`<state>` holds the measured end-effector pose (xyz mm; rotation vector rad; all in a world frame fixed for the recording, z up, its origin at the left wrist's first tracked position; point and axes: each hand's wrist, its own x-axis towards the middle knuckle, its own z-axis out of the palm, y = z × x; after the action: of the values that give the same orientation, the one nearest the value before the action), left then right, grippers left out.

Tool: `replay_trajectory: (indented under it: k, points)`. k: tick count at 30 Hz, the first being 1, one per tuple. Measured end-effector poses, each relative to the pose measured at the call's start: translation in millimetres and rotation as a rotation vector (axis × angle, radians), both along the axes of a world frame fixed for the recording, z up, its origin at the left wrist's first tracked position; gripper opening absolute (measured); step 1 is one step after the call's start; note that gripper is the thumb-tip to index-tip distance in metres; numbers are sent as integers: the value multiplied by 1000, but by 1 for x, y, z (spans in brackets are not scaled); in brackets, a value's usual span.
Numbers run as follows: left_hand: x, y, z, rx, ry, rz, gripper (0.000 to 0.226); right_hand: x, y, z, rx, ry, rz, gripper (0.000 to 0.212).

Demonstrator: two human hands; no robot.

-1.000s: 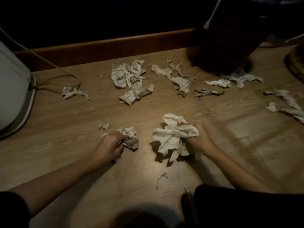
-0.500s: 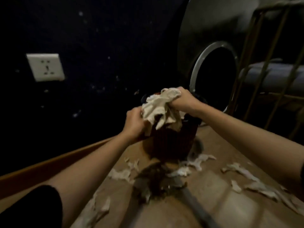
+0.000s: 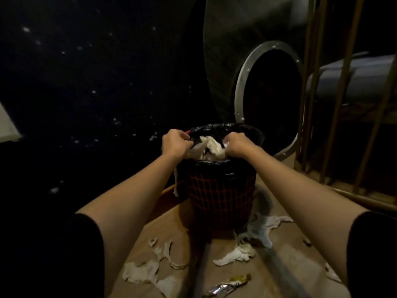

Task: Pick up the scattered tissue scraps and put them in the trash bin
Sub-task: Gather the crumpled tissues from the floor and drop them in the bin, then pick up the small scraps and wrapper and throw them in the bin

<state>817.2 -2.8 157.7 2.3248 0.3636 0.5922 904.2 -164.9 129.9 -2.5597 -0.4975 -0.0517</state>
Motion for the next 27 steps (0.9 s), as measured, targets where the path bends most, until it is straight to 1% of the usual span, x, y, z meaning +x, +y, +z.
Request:
replay_trajectory:
  k: [2, 3, 5, 7, 9, 10, 12, 13, 15, 17, 19, 21, 22, 23, 25, 27]
  points:
    - [-13, 5, -7, 16, -61, -5, 18, -7, -6, 4, 98, -30, 1, 47]
    - [-21, 7, -10, 30, -96, -14, 16, -12, -8, 8, 143, -79, 16, 48]
    - [-43, 7, -13, 72, -174, -15, 14, -30, -9, 17, 227, -217, 52, 39]
    - [-69, 7, -21, 116, -213, 1, 14, -60, -5, 17, 323, -370, 94, 27]
    - [-96, 10, -41, 151, -164, 8, 15, -95, -1, 4, 386, -456, 165, 20]
    - [-109, 10, -55, 152, -118, 7, 15, -113, 2, -8, 393, -464, 201, 19]
    - [-135, 12, -91, 182, 4, 2, 18, -139, 8, -46, 349, -406, 271, 20]
    - [-146, 13, -113, 227, 91, -11, 20, -149, 10, -70, 296, -322, 304, 21]
    - [-168, 12, -158, 288, 322, -73, 32, -165, 10, -122, 109, -89, 358, 25]
    - [-185, 11, -198, 265, 514, -146, 49, -174, 4, -173, -71, 105, 373, 31]
    - [-196, 9, -231, 235, 605, -188, 57, -183, -5, -218, -158, 175, 343, 30]
    - [-202, 3, -253, 231, 647, -206, 60, -197, -16, -248, -181, 165, 314, 25]
    - [-204, -1, -261, 236, 633, -203, 54, -205, -20, -260, -187, 127, 309, 21]
    - [-206, -4, -269, 243, 596, -193, 43, -213, -23, -267, -183, 80, 315, 17]
    - [-211, -10, -274, 219, 513, -158, 23, -225, -25, -276, -137, 18, 338, 16]
    - [-216, -9, -274, 205, 485, -155, 16, -228, -19, -269, -72, 45, 342, 17]
